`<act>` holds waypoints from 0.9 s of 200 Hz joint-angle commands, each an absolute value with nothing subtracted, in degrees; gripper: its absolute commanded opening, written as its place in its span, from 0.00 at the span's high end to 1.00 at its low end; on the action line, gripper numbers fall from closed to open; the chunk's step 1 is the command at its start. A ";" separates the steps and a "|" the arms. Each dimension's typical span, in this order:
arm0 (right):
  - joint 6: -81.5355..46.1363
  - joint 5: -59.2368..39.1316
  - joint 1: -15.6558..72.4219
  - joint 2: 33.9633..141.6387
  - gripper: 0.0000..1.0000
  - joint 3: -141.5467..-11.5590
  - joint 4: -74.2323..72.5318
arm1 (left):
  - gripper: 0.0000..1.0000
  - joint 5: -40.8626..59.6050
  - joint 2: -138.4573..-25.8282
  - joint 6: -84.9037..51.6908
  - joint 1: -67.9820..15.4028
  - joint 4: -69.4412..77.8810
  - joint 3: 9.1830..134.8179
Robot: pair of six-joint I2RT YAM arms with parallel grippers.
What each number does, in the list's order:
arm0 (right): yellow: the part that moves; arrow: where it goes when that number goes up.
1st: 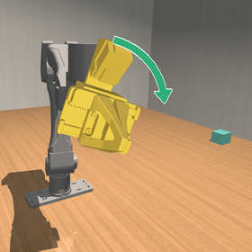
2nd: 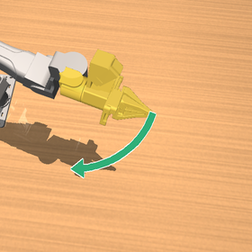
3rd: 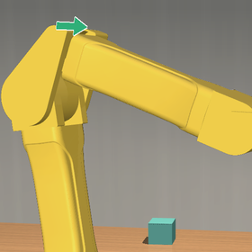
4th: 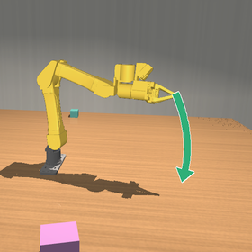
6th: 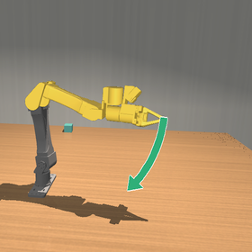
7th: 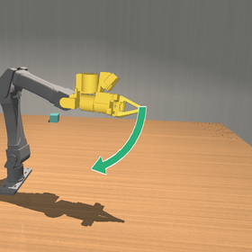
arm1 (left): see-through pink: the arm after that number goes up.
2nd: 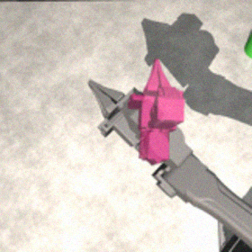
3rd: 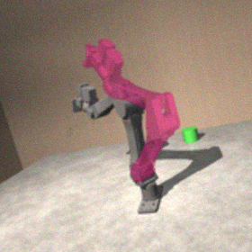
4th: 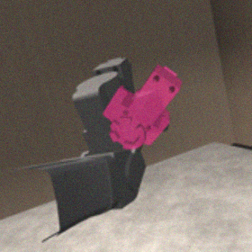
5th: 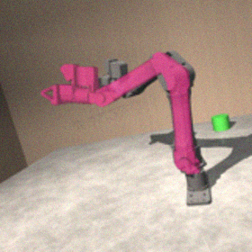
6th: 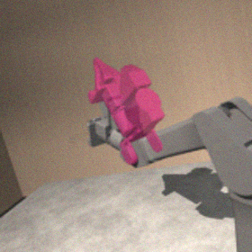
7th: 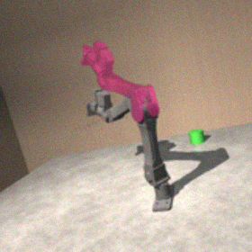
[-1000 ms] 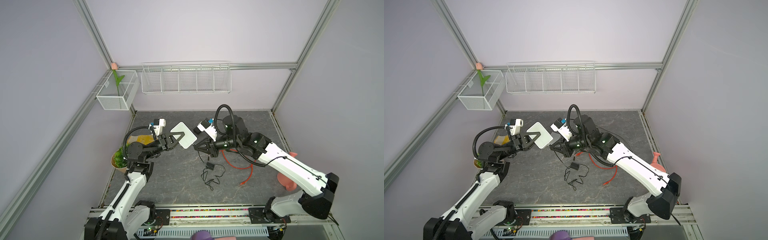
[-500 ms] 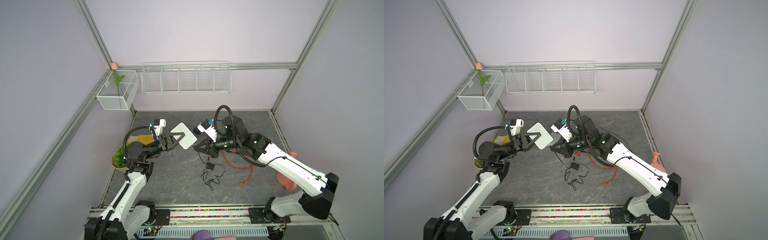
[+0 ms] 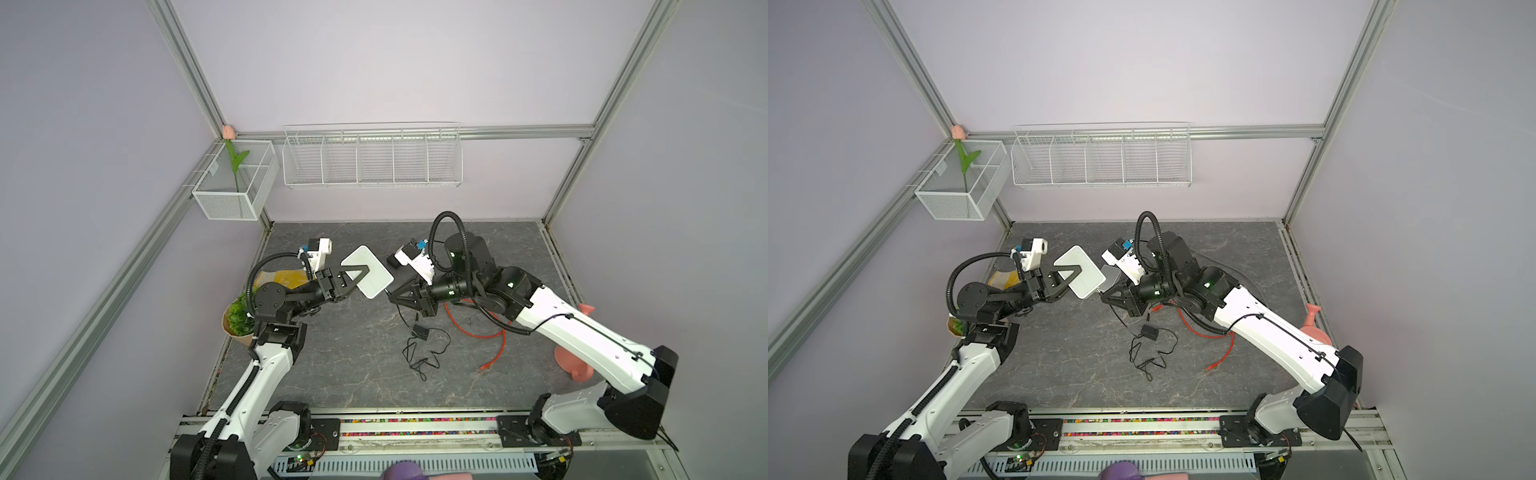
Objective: Insert the plug into the switch port
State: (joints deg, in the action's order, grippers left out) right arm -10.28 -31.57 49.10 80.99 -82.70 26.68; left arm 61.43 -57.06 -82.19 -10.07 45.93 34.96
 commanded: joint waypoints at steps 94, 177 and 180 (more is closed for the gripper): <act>-9.40 -32.87 48.71 82.98 0.93 -83.98 25.49 | 1.00 62.40 -55.51 -82.18 -9.76 47.46 37.27; -9.57 -32.95 48.62 82.26 0.94 -83.98 25.09 | 1.00 62.71 -55.45 -81.39 -9.76 46.77 36.56; -9.57 -32.92 48.68 82.19 0.93 -84.02 25.09 | 1.00 62.67 -55.40 -81.27 -9.76 46.69 36.56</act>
State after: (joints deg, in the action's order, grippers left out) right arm -10.28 -32.58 48.99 82.48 -83.05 26.09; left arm 61.60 -56.36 -81.80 -9.80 45.43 34.96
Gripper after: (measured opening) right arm 0.081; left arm 0.229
